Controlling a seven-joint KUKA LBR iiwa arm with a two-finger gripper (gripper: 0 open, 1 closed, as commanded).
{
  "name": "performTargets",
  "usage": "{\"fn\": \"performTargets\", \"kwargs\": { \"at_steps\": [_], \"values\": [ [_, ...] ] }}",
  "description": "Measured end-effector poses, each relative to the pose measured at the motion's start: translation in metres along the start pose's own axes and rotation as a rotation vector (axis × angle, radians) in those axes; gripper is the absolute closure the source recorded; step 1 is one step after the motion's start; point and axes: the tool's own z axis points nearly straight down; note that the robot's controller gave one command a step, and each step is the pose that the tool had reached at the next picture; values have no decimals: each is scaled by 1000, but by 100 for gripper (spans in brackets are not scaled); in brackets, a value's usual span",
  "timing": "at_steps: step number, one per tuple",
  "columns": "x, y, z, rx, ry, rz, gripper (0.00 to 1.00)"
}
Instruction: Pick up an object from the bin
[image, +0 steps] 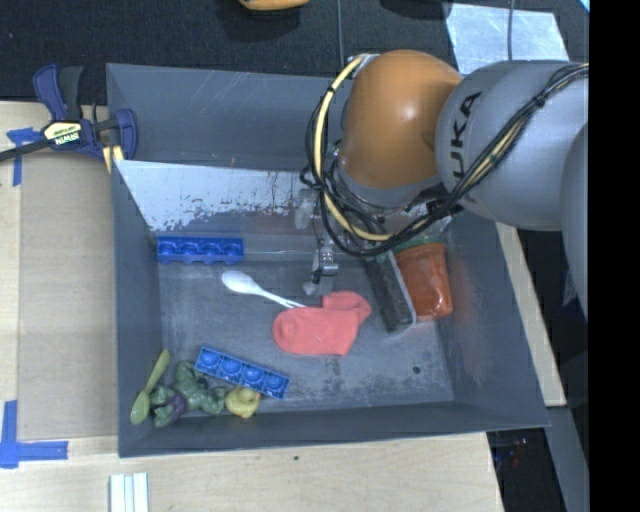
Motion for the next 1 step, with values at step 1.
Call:
{"fn": "performTargets", "kwargs": {
  "at_steps": [1],
  "values": [
    [8, -18, 33, -2, -8, 103, 0]
  ]
}}
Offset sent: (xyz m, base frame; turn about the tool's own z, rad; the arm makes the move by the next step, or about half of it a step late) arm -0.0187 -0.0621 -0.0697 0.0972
